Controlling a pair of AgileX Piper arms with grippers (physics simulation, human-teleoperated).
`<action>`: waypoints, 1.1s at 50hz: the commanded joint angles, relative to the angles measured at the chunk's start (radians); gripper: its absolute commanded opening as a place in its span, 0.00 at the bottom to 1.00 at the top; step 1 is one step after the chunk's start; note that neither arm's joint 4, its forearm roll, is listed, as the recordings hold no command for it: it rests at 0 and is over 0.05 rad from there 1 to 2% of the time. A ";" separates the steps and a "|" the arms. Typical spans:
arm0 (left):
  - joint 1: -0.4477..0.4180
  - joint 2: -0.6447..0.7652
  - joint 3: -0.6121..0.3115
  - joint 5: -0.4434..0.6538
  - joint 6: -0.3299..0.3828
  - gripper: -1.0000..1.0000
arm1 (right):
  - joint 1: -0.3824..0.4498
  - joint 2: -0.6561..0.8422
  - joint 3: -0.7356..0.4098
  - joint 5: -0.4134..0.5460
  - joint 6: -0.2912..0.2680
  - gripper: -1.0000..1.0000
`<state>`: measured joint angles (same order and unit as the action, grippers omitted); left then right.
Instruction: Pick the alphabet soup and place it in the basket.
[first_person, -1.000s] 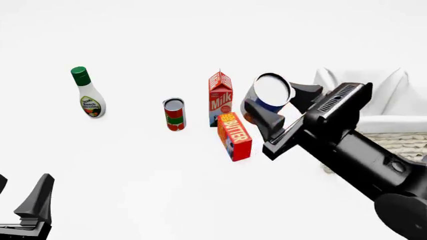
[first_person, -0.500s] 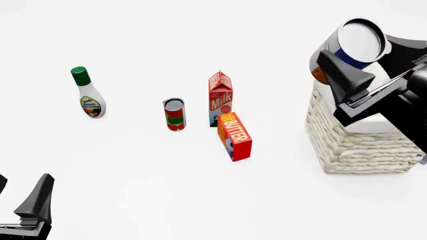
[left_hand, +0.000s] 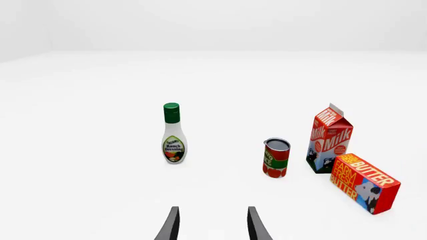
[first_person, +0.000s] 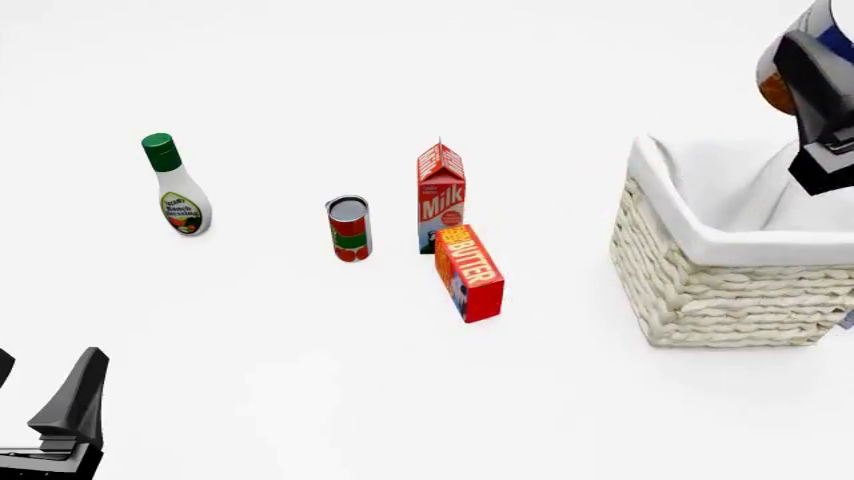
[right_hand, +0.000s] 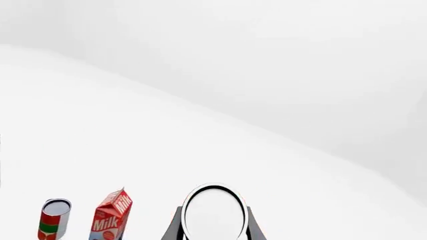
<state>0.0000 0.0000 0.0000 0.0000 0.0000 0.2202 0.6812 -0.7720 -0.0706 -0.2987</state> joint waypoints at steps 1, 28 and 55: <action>0.000 0.000 0.000 0.000 0.000 1.00 | -0.105 0.019 -0.048 0.025 -0.011 0.00; 0.000 0.000 0.000 0.000 0.000 1.00 | -0.270 0.179 -0.151 0.147 -0.093 0.00; 0.000 0.000 0.000 0.000 0.000 1.00 | -0.355 0.243 -0.150 0.223 -0.173 0.00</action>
<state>0.0000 0.0000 0.0000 0.0000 0.0000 -0.1113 0.9062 -0.8918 0.1250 -0.4870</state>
